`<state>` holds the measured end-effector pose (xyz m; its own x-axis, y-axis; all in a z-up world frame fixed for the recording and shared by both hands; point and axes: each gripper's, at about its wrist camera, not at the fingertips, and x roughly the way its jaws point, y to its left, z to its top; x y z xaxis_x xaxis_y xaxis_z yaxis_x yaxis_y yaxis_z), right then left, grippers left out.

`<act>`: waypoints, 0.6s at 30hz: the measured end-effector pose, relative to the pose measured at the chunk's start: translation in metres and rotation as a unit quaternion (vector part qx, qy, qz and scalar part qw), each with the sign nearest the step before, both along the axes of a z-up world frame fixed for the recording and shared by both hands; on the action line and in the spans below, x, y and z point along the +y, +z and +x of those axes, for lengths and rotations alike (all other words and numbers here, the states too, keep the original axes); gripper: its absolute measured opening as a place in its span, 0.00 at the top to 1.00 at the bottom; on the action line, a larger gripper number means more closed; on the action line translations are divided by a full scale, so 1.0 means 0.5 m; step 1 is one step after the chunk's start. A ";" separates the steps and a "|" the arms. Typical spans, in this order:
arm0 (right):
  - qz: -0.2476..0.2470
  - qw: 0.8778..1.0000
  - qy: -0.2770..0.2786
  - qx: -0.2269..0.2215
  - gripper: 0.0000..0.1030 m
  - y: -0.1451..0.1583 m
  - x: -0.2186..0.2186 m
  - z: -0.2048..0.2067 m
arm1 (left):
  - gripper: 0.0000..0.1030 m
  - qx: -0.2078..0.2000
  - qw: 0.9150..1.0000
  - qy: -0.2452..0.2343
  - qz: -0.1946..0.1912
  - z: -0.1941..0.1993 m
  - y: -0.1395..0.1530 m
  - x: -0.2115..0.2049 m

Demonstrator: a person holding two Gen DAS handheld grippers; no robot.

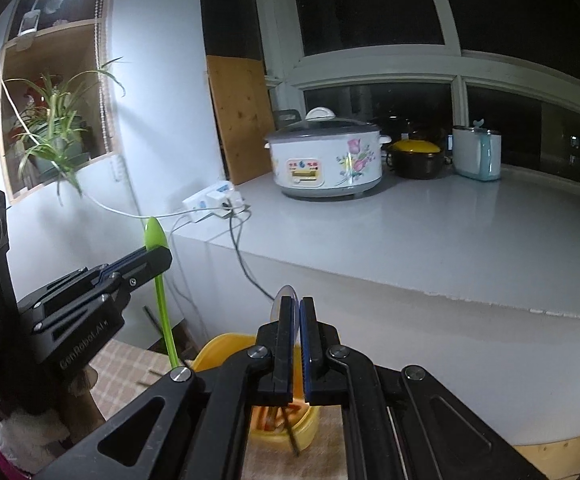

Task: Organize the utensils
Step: 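Lift both spoons and carry them over the yellow container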

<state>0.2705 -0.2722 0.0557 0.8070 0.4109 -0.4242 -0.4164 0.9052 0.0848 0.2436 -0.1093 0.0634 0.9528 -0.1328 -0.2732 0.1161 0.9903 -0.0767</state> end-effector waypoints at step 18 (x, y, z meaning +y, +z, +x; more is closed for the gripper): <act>-0.017 1.000 -0.008 0.020 0.98 -0.046 -0.002 0.047 | 0.98 0.003 1.000 0.015 0.015 0.037 -0.039 -0.024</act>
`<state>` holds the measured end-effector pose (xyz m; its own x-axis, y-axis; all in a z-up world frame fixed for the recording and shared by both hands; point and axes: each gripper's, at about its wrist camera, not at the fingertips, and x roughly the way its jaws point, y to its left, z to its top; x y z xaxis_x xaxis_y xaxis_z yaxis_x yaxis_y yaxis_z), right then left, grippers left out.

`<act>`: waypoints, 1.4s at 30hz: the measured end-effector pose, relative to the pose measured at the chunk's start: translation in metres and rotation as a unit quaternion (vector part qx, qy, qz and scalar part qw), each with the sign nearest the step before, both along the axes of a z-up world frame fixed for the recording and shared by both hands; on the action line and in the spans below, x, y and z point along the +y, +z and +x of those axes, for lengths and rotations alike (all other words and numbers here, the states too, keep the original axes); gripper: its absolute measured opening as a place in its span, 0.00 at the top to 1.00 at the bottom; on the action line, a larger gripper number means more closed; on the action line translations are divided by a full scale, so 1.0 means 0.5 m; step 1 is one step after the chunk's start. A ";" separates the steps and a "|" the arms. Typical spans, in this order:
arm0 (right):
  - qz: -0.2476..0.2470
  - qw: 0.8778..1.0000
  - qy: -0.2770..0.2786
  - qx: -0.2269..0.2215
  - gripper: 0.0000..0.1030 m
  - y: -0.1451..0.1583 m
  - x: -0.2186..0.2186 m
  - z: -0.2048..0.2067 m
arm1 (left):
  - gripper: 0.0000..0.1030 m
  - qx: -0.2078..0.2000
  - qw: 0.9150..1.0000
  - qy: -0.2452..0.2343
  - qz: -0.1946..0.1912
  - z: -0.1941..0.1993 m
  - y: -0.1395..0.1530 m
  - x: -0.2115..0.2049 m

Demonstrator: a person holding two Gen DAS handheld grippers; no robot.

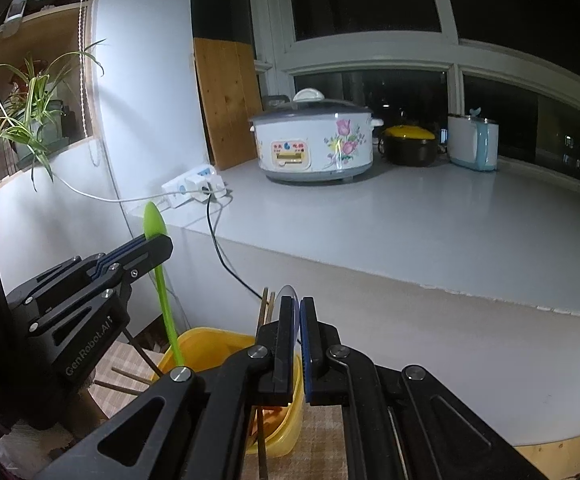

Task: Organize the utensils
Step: 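Lift both spoons and carry them over the yellow container, then lower both spoons into the container and open both tools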

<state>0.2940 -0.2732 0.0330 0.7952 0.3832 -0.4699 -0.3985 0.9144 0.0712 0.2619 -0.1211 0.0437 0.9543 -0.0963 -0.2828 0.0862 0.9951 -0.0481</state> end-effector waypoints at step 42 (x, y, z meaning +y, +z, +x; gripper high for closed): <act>0.042 0.998 0.051 0.006 0.70 -0.029 -0.013 -0.217 | 0.73 0.013 0.999 -0.013 -0.046 -0.266 -0.030 0.094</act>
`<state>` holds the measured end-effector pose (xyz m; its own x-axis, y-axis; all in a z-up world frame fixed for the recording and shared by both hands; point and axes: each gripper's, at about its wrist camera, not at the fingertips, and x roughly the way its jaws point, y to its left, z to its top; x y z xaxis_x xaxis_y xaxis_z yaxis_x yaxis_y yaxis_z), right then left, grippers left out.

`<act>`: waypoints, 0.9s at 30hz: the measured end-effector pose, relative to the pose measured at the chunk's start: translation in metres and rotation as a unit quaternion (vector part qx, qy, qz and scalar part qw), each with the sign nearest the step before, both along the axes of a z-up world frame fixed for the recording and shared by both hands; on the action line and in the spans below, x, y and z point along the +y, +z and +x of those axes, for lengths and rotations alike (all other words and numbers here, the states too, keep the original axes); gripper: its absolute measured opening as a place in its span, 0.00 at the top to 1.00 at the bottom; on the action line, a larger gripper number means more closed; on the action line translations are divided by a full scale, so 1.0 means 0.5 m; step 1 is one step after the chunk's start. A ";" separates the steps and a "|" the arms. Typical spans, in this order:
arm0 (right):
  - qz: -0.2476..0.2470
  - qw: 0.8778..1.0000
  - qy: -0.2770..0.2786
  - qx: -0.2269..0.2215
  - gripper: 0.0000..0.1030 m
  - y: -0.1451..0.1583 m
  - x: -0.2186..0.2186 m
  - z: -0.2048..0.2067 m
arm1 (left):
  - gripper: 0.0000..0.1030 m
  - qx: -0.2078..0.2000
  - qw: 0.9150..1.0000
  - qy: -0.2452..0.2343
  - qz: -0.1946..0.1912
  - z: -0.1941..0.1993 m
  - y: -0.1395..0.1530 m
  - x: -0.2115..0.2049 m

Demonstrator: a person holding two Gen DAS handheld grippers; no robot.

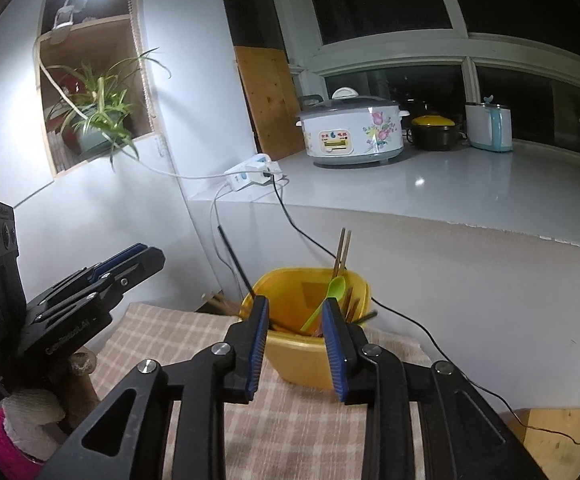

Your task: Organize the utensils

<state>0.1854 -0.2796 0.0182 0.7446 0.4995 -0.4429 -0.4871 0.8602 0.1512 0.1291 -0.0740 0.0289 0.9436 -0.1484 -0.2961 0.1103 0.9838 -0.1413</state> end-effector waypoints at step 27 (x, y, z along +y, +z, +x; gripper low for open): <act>0.014 0.999 -0.026 -0.014 0.00 -0.063 -0.037 -0.114 | 0.01 0.035 0.998 0.030 -0.051 -0.144 -0.066 0.031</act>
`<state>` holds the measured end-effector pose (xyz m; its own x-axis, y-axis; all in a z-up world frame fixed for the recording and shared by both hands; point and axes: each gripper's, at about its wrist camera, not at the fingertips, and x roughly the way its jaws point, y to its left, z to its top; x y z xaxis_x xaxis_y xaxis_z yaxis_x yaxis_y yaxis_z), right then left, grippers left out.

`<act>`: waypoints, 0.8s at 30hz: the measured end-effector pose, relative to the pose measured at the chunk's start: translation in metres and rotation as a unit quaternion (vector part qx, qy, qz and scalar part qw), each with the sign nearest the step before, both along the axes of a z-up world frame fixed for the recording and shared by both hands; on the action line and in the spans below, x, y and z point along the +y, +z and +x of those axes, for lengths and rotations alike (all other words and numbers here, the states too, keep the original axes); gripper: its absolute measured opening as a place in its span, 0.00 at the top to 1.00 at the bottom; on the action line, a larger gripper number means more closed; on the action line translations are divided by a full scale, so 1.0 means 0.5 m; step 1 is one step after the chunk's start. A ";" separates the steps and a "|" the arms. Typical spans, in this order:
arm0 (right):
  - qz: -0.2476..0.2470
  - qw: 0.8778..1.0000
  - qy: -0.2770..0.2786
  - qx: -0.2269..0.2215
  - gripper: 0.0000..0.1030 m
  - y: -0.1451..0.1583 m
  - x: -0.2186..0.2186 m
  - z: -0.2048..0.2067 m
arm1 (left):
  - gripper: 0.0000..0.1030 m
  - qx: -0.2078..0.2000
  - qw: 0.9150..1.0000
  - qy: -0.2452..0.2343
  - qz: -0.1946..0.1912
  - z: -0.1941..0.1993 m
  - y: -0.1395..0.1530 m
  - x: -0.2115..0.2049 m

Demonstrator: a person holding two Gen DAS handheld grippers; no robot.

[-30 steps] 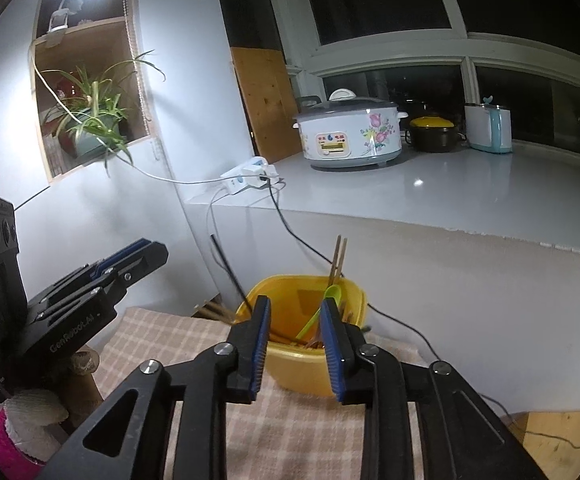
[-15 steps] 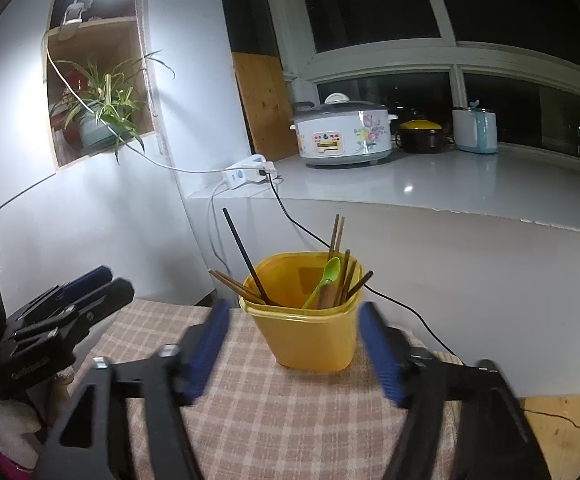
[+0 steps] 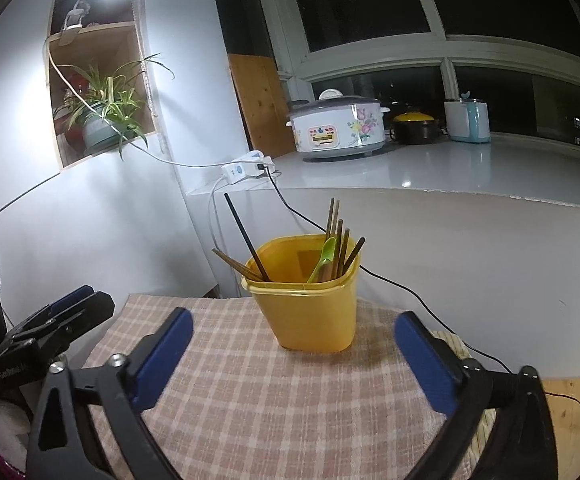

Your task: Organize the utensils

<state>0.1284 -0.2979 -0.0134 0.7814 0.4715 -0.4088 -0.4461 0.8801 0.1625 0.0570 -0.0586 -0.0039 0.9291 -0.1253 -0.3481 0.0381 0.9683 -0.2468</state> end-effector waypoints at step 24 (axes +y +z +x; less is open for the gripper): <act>-0.011 1.000 0.003 0.008 0.00 -0.013 0.011 -0.006 | 0.00 0.010 1.000 0.026 0.008 -0.004 -0.005 -0.001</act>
